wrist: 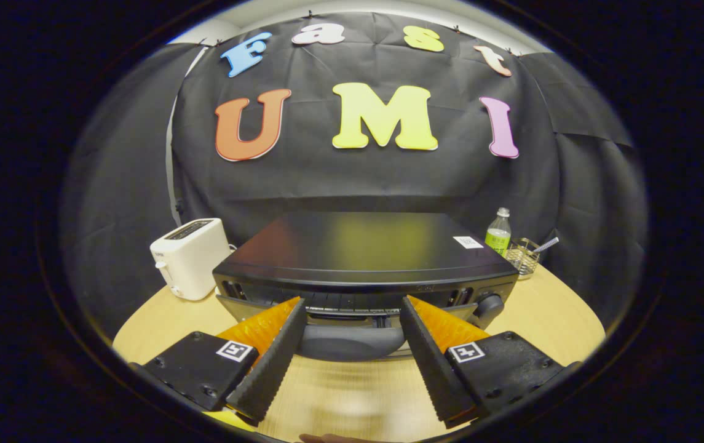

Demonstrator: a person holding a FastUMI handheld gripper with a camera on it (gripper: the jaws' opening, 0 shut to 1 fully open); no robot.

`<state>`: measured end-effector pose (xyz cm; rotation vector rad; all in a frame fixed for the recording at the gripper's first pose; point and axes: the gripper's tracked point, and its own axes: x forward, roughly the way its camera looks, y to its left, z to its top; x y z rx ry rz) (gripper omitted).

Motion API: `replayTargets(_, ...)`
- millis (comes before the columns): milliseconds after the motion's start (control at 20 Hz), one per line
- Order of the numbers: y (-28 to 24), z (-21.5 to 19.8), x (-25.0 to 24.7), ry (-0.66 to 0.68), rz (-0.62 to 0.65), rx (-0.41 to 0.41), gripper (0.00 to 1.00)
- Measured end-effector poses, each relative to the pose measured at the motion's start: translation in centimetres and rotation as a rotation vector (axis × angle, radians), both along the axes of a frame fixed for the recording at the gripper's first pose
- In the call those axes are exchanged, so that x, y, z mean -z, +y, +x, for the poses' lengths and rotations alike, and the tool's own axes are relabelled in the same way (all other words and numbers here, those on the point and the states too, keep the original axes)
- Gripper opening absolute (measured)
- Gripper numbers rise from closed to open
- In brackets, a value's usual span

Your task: Open the toaster oven, put the food inside, and close the toaster oven door.

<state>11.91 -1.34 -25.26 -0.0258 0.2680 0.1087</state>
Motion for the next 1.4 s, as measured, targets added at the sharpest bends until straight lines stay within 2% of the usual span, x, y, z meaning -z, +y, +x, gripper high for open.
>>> replayTargets(200,-0.3,-3.1,1.8,-0.062,0.013,0.008,1.0)
replayTargets(550,-0.9,-7.0,6.3,-0.085,-0.01,0.027,1.0)
replayTargets(1000,-1.2,-9.4,14.2,0.112,-0.004,0.05,0.99)
replayTargets(1200,-1.2,-9.8,14.2,0.097,-0.015,0.029,0.99)
replayTargets(1400,-0.4,-10.8,14.7,0.194,0.056,-0.022,0.99)
